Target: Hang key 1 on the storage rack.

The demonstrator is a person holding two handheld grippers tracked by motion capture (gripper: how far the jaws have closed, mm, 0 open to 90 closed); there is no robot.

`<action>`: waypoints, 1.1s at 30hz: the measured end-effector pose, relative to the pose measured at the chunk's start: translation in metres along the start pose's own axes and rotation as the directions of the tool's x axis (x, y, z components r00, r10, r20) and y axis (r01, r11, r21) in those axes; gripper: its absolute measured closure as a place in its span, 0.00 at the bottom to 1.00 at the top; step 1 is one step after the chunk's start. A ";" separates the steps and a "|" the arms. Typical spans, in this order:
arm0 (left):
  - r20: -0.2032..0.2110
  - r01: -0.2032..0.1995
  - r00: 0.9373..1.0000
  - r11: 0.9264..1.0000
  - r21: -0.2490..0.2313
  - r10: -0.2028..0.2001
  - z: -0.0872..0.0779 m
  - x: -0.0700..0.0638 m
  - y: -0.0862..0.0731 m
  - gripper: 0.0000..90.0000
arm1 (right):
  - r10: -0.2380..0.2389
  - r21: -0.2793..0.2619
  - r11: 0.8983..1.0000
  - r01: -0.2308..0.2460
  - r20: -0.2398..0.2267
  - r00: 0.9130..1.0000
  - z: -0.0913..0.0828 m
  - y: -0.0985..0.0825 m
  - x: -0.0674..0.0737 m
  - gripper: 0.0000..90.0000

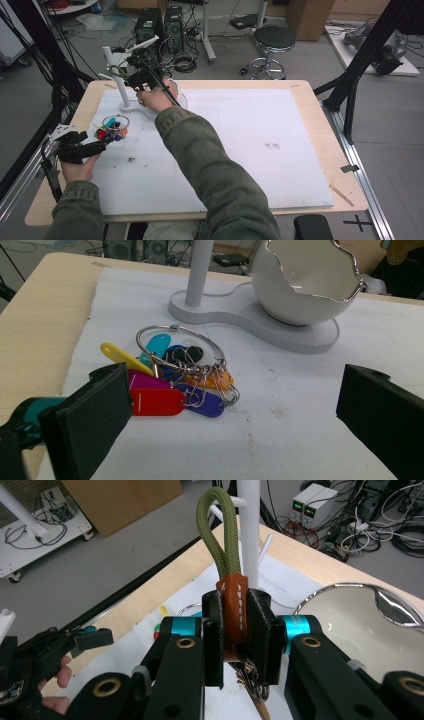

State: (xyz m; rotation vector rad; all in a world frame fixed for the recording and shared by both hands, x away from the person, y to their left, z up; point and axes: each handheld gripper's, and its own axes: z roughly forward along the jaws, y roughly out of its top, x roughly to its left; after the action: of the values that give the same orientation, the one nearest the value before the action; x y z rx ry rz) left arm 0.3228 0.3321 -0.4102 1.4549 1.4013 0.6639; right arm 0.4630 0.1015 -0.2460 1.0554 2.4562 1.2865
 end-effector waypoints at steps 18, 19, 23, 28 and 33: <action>-0.003 0.017 1.000 1.000 -0.012 -0.017 0.000 0.003 0.000 0.02 | -0.002 0.019 1.000 0.001 0.019 1.000 0.028 0.017 0.010 0.86; -0.003 0.017 1.000 1.000 -0.011 -0.017 0.000 0.003 0.000 0.02 | 0.002 0.022 1.000 -0.002 0.019 1.000 0.030 0.017 0.009 0.86; -0.003 0.018 1.000 1.000 -0.012 -0.018 0.000 0.004 0.001 0.02 | 0.004 0.030 1.000 -0.005 0.018 1.000 0.035 0.016 0.004 0.86; -0.001 0.025 1.000 1.000 -0.014 -0.025 0.001 0.004 0.001 0.02 | 0.015 0.038 0.999 -0.016 0.028 0.999 0.041 0.015 -0.001 0.86; 0.000 0.027 1.000 0.999 -0.018 -0.027 0.001 0.004 0.001 0.02 | 0.016 0.044 0.999 -0.017 0.030 0.999 0.048 0.014 -0.004 0.86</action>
State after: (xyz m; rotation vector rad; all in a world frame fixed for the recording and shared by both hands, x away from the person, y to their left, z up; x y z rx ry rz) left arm 0.3252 0.3360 -0.4111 1.4190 1.4097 0.6582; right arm 0.4943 0.1354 -0.2647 1.0994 2.4700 1.2178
